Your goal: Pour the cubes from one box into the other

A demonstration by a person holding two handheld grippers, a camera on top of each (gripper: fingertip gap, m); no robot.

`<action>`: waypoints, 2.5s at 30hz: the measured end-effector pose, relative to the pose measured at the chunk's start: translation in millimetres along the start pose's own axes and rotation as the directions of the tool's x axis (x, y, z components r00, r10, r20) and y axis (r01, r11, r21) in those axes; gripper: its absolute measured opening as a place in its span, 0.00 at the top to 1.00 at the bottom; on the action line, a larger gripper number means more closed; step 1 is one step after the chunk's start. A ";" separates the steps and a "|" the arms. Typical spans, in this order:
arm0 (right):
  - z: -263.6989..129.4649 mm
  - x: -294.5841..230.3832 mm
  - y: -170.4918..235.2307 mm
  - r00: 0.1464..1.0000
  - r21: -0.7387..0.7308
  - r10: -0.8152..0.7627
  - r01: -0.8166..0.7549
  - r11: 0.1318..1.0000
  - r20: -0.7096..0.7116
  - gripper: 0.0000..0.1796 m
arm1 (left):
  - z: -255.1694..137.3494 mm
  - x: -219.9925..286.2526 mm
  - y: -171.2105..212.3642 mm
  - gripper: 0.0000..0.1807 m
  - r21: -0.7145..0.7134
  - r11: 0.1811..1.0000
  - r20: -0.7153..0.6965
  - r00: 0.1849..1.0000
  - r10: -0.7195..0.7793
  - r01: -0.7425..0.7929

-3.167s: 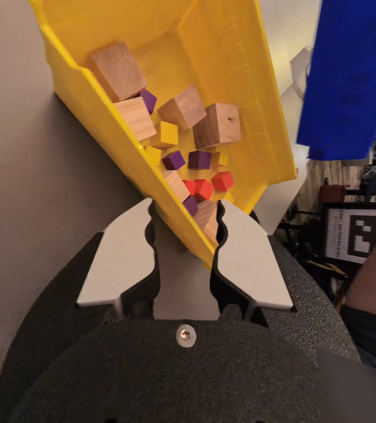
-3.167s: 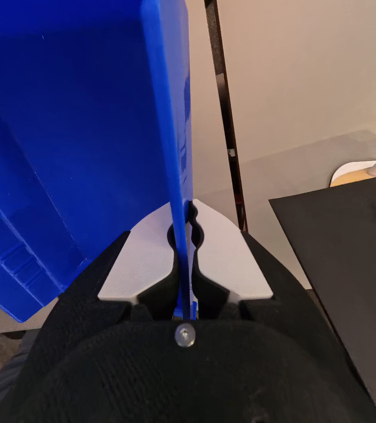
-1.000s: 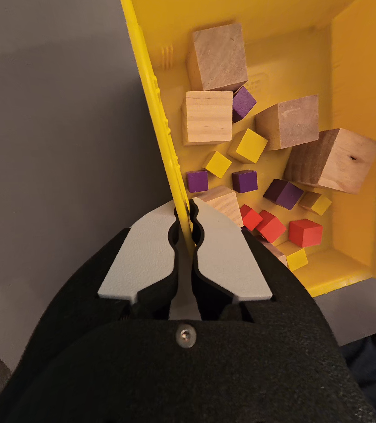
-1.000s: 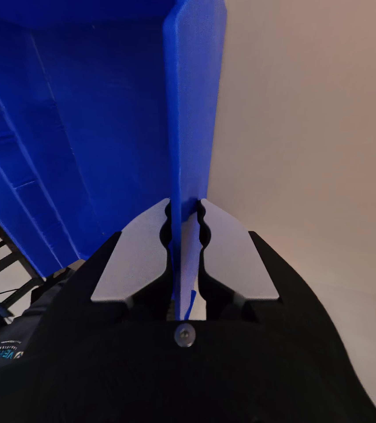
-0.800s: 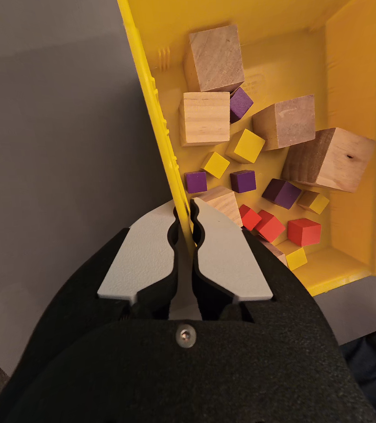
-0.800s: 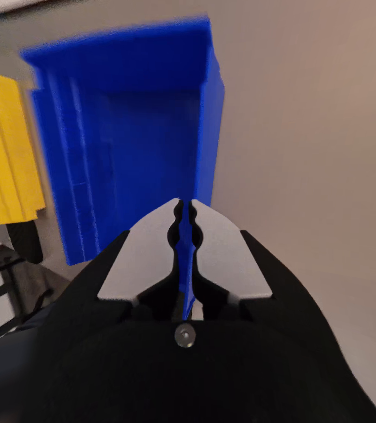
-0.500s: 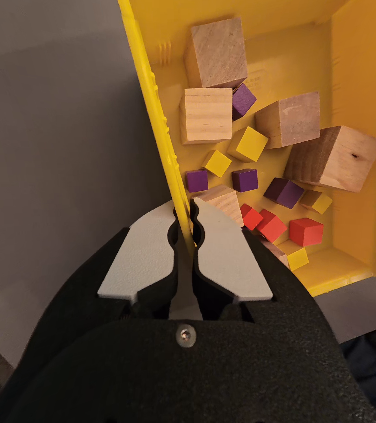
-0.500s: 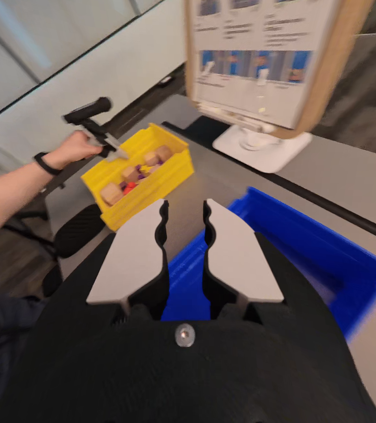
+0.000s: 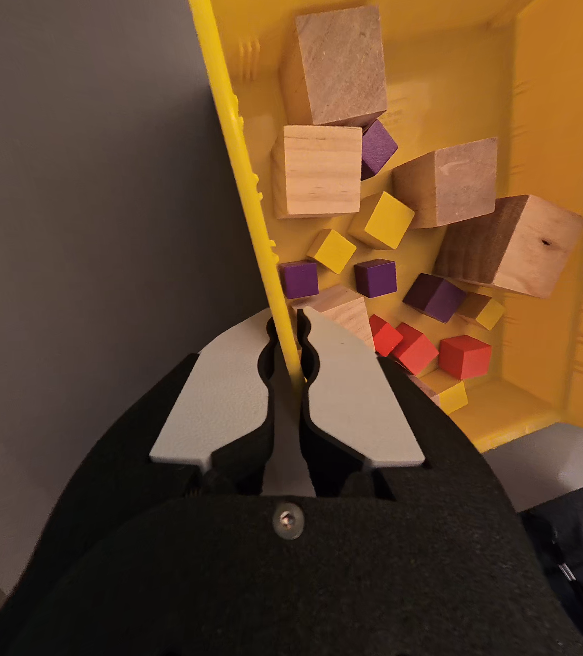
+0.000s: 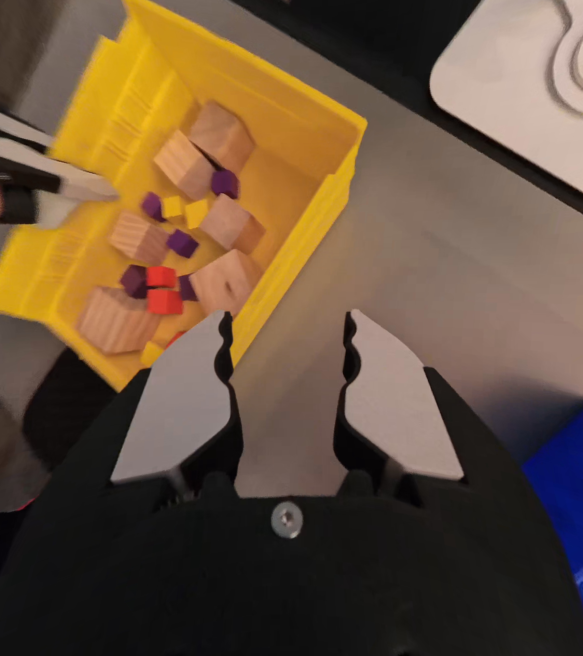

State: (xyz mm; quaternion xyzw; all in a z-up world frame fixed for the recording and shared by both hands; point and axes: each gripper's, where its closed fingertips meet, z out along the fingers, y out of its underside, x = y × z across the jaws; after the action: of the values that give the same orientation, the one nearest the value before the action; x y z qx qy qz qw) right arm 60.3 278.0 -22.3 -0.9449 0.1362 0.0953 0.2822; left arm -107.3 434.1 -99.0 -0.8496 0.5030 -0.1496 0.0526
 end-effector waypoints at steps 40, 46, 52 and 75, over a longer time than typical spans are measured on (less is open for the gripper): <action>102.0 2.4 13.8 0.940 -0.321 0.194 -0.282 0.904 -0.280 0.97 | 13.7 -4.6 5.1 0.96 -0.169 0.984 0.110 0.993 -0.037 0.056; 93.1 4.5 14.6 0.953 -0.343 0.214 -0.278 0.897 -0.214 0.96 | 1.1 5.6 2.3 0.96 -0.192 0.981 0.165 0.986 -0.006 0.038; 55.1 18.2 -1.6 0.957 -0.279 0.272 -0.290 0.915 -0.103 0.97 | -43.8 35.8 -31.0 0.96 -0.176 0.983 0.301 0.949 0.095 -0.043; 9.3 99.5 60.7 0.931 -0.345 0.352 -0.362 0.866 -0.092 0.96 | 15.2 135.1 -26.3 0.96 -0.320 0.946 0.091 0.993 0.075 -0.042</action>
State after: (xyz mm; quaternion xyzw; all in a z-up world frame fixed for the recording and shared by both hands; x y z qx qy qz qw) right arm 134.5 214.2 -86.3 -0.9398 0.2926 0.1564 0.0819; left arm -19.9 328.4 -79.9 -0.8383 0.5421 -0.0215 -0.0550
